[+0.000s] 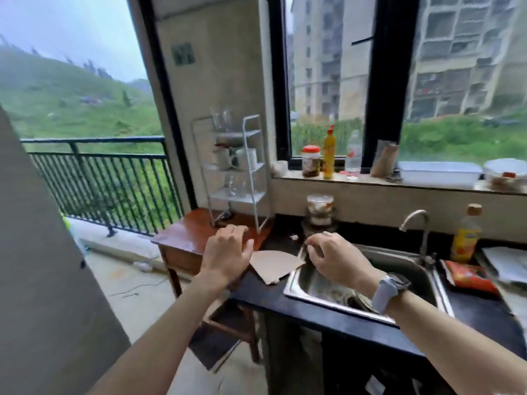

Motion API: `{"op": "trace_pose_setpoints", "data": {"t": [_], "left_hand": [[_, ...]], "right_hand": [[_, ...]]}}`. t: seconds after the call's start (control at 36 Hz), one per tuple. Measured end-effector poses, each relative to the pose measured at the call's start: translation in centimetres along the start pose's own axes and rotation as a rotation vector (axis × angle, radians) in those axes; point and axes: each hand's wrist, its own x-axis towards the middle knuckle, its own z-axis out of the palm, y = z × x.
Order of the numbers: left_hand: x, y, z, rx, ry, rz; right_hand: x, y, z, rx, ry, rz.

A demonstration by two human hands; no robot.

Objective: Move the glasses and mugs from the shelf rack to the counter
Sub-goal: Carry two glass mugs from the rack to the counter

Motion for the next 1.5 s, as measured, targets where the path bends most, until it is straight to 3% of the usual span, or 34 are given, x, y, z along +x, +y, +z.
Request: {"op": "trace_pose_setpoints", "data": {"t": [0.22, 0.53, 0.78, 1.0, 1.22, 1.5], "left_hand": [[5.0, -11.4, -1.3, -0.091, 0.076, -0.166], [23.8, -21.3, -0.7, -0.128, 0.175, -0.146], [36.3, -28.4, 0.7, -0.251, 0.248, -0.135], [49.7, -32.5, 4.0, -0.403, 0.258, -0.032], [62.1, -34.8, 8.0, -0.563, 0.138, 0.045], [71.5, -33.5, 12.8, -0.850, 0.057, -0.009]], "right_hand": [[12.6, -6.6, 7.2, 0.049, -0.049, -0.174], [35.2, -9.8, 10.7, 0.082, 0.040, -0.278], [48.8, -10.9, 12.6, 0.139, 0.157, -0.322], [60.6, -10.3, 14.3, 0.127, 0.280, -0.184], [71.9, -9.5, 14.2, 0.203, 0.417, 0.046], [80.0, -8.8, 13.8, 0.556, 0.433, 0.275]]}}
